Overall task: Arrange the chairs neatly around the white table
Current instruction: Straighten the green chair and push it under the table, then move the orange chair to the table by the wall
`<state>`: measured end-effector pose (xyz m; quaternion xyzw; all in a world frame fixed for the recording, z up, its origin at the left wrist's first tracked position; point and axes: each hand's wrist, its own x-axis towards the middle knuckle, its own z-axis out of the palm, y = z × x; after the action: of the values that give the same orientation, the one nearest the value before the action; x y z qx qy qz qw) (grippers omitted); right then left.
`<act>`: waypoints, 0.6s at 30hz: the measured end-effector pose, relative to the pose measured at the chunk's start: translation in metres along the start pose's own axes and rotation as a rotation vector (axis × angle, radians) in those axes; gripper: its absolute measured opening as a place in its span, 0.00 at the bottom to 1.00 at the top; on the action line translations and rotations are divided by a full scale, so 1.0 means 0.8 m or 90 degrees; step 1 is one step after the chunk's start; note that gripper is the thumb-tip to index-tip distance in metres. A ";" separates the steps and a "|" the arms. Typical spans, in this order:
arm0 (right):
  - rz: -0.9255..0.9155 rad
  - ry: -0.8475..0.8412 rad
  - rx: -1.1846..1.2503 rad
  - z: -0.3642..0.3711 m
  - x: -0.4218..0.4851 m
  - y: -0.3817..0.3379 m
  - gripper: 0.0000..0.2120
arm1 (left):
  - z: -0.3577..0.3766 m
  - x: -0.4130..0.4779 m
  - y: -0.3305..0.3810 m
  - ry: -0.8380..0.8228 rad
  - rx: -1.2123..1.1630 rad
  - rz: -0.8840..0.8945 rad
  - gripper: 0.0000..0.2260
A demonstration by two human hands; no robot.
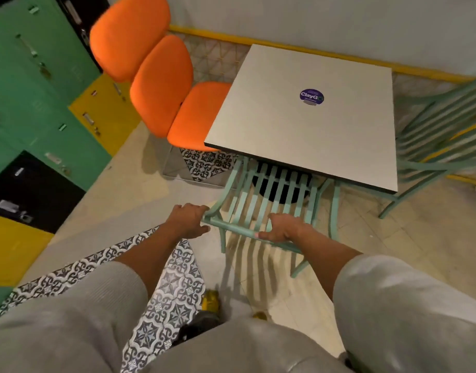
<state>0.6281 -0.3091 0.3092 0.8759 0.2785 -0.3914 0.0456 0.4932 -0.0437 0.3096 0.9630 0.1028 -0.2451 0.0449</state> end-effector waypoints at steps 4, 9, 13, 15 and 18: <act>-0.081 0.004 -0.046 -0.026 0.021 -0.084 0.45 | 0.001 -0.034 -0.079 -0.002 -0.034 -0.091 0.32; -0.164 0.016 -0.130 -0.054 0.056 -0.199 0.43 | 0.017 -0.067 -0.176 -0.002 -0.078 -0.144 0.32; -0.180 0.013 -0.187 -0.081 0.098 -0.301 0.45 | 0.026 -0.089 -0.268 0.009 -0.094 -0.158 0.32; -0.181 0.019 -0.220 -0.098 0.120 -0.356 0.46 | 0.023 -0.097 -0.323 -0.001 -0.096 -0.157 0.33; -0.185 0.056 -0.232 -0.129 0.158 -0.440 0.43 | 0.000 -0.099 -0.421 0.018 -0.083 -0.160 0.33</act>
<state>0.5802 0.0747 0.3392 0.8203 0.4690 -0.2987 0.1338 0.3513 0.2708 0.3358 0.9409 0.2389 -0.2281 0.0748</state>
